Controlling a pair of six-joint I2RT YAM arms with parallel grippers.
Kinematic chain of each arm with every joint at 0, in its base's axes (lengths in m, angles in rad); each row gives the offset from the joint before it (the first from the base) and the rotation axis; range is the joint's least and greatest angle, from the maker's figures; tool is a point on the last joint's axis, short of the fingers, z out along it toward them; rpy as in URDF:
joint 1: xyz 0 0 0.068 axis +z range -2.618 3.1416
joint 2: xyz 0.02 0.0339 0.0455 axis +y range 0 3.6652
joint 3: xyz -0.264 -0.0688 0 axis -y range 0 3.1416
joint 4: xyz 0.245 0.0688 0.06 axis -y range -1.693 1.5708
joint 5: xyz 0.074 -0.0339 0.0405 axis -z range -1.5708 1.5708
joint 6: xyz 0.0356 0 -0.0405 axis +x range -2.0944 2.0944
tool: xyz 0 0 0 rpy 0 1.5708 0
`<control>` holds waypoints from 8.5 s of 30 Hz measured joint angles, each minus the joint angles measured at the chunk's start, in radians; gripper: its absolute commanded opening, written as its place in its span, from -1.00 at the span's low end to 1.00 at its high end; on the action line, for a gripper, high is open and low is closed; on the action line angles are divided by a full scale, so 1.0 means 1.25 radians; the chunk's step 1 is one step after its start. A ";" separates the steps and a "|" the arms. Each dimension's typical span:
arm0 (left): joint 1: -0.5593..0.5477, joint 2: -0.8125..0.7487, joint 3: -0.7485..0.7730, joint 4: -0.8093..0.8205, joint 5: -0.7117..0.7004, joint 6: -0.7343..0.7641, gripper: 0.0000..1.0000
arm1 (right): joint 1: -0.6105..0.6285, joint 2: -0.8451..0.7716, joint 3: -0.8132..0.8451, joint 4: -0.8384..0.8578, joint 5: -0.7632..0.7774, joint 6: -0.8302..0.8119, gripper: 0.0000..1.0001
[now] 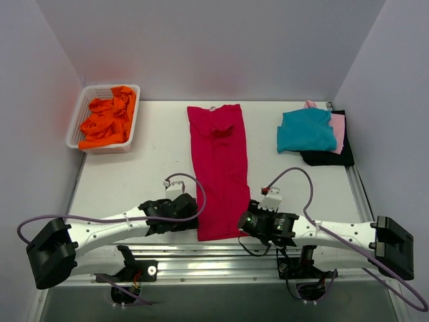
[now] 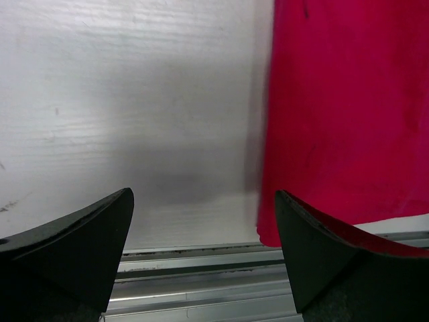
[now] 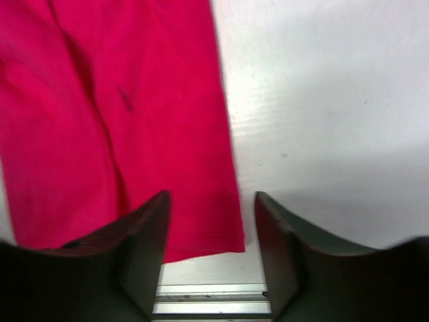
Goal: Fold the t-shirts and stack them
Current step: Rotate the tshirt 90 degrees, then grab the bottom of the folded rectangular tshirt with both arms, then fold the folded rectangular tshirt in 1/3 of the way
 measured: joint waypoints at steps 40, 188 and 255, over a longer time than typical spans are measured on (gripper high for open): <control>-0.166 0.149 -0.019 0.177 0.025 -0.117 -0.95 | 0.112 0.161 -0.065 0.123 -0.041 0.176 -1.00; 0.323 0.385 0.135 0.445 0.207 0.176 -0.73 | -0.425 0.895 0.923 0.179 -0.271 -0.460 -1.00; 0.316 0.343 0.077 0.468 0.185 0.160 -0.63 | -0.444 0.807 0.648 0.365 -0.303 -0.457 -1.00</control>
